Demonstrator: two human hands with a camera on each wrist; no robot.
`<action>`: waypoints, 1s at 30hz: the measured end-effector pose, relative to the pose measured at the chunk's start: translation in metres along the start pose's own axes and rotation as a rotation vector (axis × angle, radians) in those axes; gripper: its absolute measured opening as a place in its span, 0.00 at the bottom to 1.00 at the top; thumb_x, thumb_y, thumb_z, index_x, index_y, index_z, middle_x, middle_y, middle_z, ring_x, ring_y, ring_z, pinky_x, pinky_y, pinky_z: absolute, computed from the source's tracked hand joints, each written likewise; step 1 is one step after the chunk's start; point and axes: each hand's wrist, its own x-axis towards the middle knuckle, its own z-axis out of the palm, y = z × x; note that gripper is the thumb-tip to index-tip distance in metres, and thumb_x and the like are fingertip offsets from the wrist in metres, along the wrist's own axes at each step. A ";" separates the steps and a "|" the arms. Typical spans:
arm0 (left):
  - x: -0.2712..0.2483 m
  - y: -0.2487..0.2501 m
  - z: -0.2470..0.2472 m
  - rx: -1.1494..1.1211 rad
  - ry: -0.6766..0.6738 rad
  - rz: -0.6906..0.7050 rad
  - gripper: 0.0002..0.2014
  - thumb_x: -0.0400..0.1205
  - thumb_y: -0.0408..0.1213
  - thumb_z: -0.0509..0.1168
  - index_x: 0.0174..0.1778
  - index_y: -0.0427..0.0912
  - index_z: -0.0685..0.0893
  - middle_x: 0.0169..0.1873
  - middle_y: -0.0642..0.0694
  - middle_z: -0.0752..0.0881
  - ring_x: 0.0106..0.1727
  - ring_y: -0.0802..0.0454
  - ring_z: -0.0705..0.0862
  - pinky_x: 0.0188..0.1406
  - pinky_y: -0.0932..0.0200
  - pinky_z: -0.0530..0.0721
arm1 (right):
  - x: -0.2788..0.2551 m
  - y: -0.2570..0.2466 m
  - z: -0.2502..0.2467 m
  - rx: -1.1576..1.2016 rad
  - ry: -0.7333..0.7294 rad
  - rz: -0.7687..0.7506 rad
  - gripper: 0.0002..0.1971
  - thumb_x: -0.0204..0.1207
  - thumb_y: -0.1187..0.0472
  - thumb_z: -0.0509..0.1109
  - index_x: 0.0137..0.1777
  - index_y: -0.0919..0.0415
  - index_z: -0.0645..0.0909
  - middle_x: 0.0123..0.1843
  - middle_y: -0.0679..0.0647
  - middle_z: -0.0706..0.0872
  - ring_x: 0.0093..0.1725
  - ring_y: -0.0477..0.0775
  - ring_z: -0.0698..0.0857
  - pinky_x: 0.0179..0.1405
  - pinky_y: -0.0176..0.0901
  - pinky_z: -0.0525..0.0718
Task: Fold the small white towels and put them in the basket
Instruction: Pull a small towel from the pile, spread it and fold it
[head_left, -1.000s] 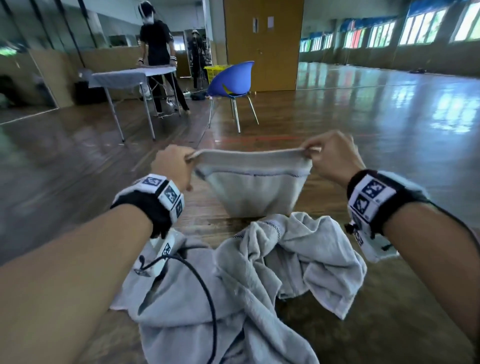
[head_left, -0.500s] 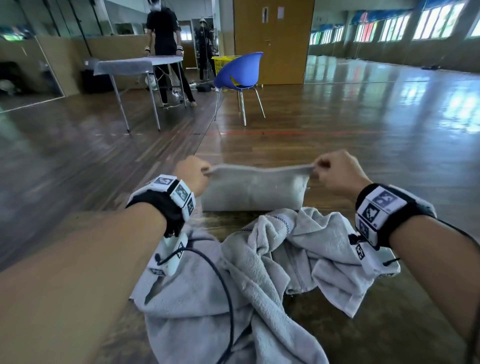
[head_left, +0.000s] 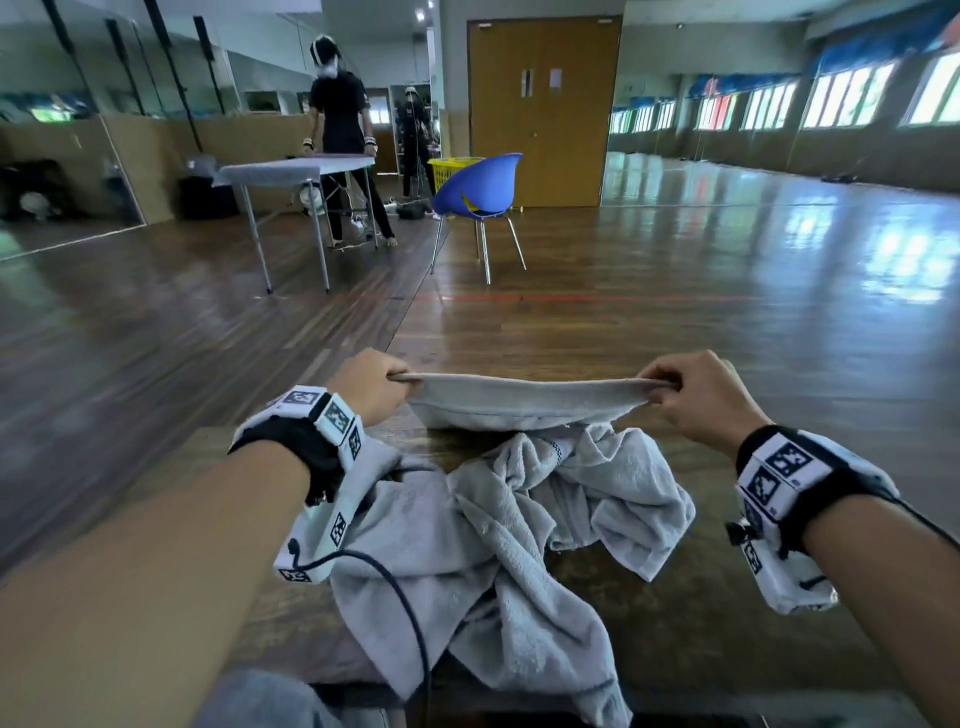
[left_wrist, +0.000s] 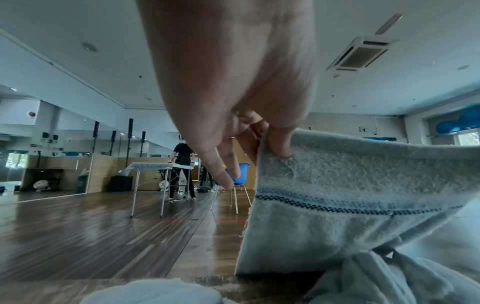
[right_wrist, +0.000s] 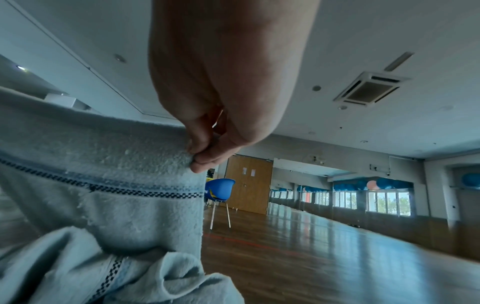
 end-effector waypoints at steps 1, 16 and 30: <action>-0.008 0.005 -0.007 -0.025 0.006 0.011 0.11 0.85 0.39 0.66 0.49 0.37 0.91 0.45 0.33 0.89 0.43 0.39 0.84 0.39 0.55 0.73 | -0.006 -0.005 -0.011 0.006 0.014 -0.008 0.12 0.69 0.73 0.76 0.44 0.56 0.94 0.37 0.50 0.92 0.45 0.51 0.88 0.46 0.35 0.76; -0.122 0.057 -0.073 -0.233 -0.052 0.040 0.11 0.85 0.40 0.68 0.47 0.35 0.88 0.38 0.42 0.87 0.27 0.57 0.85 0.24 0.70 0.82 | -0.086 -0.037 -0.125 0.608 -0.137 -0.056 0.07 0.75 0.60 0.75 0.39 0.46 0.91 0.37 0.50 0.92 0.37 0.49 0.91 0.38 0.40 0.92; -0.107 0.007 0.006 -0.197 -0.811 -0.276 0.17 0.85 0.35 0.68 0.65 0.26 0.82 0.54 0.31 0.86 0.49 0.37 0.83 0.39 0.48 0.87 | -0.112 0.021 -0.076 0.309 -0.823 0.280 0.09 0.81 0.55 0.73 0.54 0.58 0.92 0.44 0.68 0.92 0.35 0.60 0.89 0.36 0.47 0.90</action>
